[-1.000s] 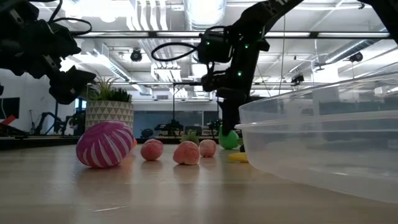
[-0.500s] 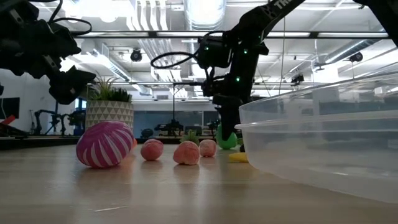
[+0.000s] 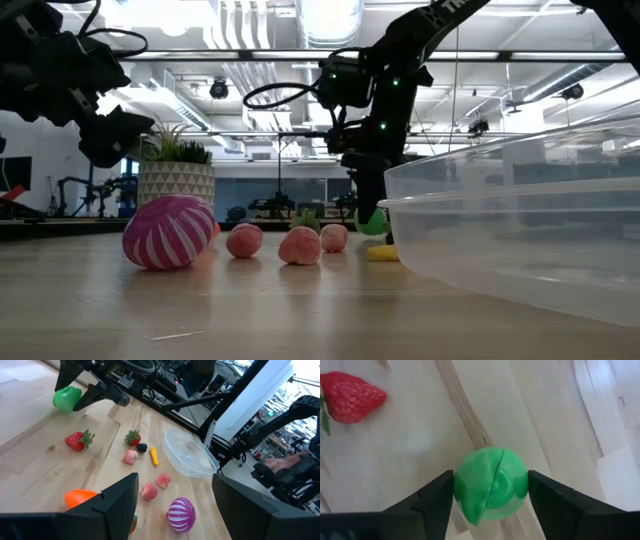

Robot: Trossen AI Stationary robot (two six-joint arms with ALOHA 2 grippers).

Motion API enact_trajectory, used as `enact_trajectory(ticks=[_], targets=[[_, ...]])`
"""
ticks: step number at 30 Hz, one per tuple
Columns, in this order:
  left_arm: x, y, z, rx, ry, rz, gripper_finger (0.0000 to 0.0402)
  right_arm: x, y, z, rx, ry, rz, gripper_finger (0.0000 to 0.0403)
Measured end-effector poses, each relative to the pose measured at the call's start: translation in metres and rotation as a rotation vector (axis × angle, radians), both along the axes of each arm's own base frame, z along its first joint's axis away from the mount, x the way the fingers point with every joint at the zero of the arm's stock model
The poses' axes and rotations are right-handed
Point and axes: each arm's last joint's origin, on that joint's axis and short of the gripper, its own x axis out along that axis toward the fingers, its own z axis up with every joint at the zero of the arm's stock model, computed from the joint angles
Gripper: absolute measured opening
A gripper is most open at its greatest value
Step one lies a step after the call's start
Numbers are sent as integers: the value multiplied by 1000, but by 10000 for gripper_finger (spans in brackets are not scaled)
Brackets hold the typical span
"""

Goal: Pick and placing Produce into tupperware
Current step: Put the pear into the transparent bin

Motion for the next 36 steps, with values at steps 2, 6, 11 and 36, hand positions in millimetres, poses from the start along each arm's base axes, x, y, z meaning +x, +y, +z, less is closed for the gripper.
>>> enact_trajectory(ticks=[2, 6, 11, 36], targets=[[0, 0, 0, 0, -1, 0, 240, 0, 0, 0, 3, 1, -7, 218], [0, 0, 0, 0, -1, 0, 240, -1, 1, 1, 8, 6, -11, 212], [0, 0, 0, -1, -2, -4, 240, -13, 12, 22, 29, 47, -42, 219], [0, 0, 1, -2, -6, -10, 240, -64, 224, 72, 264, 9, -244, 221]])
